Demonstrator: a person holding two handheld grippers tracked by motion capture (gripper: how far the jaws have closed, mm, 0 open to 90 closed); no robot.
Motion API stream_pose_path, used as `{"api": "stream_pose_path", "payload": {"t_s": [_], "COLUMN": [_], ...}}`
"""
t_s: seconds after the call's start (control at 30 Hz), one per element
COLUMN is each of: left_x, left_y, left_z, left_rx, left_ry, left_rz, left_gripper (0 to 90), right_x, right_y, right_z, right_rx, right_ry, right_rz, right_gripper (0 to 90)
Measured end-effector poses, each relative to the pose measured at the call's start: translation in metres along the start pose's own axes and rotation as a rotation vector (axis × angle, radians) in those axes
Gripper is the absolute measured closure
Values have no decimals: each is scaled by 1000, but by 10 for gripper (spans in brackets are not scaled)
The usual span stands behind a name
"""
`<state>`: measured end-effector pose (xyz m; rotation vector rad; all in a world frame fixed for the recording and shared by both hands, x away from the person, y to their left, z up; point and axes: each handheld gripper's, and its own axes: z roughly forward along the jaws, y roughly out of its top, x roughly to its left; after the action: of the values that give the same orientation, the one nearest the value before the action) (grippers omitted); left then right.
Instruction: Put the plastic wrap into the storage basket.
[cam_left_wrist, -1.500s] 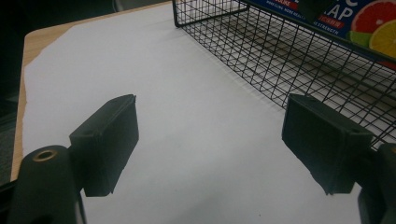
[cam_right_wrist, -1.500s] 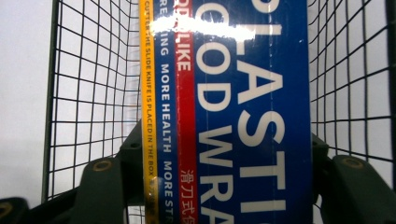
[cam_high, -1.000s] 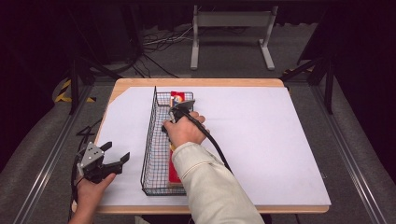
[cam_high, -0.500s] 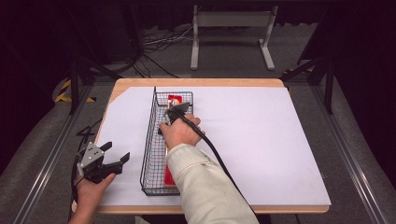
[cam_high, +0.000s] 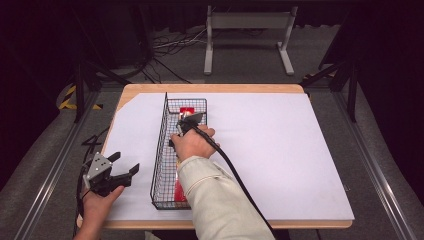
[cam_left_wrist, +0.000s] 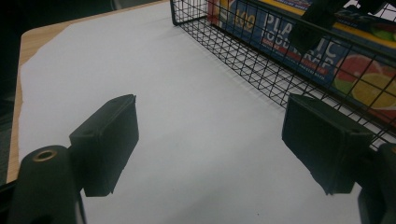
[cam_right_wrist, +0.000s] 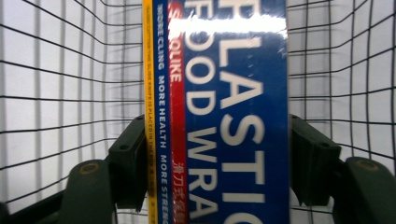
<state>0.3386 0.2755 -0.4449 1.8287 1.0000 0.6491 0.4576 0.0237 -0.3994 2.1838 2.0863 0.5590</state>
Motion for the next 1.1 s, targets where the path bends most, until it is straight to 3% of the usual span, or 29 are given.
{"api": "stream_pose_path", "payload": {"t_s": [0.17, 0.3, 0.5, 0.77, 0.83, 0.9, 1.1], "left_x": [0, 0, -1, -3, -1, -1, -1], "left_y": [0, 1, 1, 2, 1, 1, 1], "left_z": [0, 1, -1, 0, -1, -1, -1], "left_rx": [-2, 4, 0, 4, 3, 3, 2], "left_ry": [-1, -1, 1, 3, 6, 6, 4], "left_rz": [0, 6, 4, 11, 11, 2, 4], "left_gripper": [194, 194, 194, 194, 194, 194, 193], "right_x": [0, 0, -1, -6, -8, -10, -29], "right_y": [0, 1, 6, 7, 6, 5, -2], "right_z": [-1, -8, -33, -61, -67, -72, -99], "right_rx": [-3, -34, -92, -172, -210, -223, -310], "right_ry": [7, 28, 87, 180, 186, 192, 229], "right_rz": [-11, -14, -23, -122, -171, -188, -239], "right_gripper": [337, 333, 291, 262, 256, 256, 256]}}
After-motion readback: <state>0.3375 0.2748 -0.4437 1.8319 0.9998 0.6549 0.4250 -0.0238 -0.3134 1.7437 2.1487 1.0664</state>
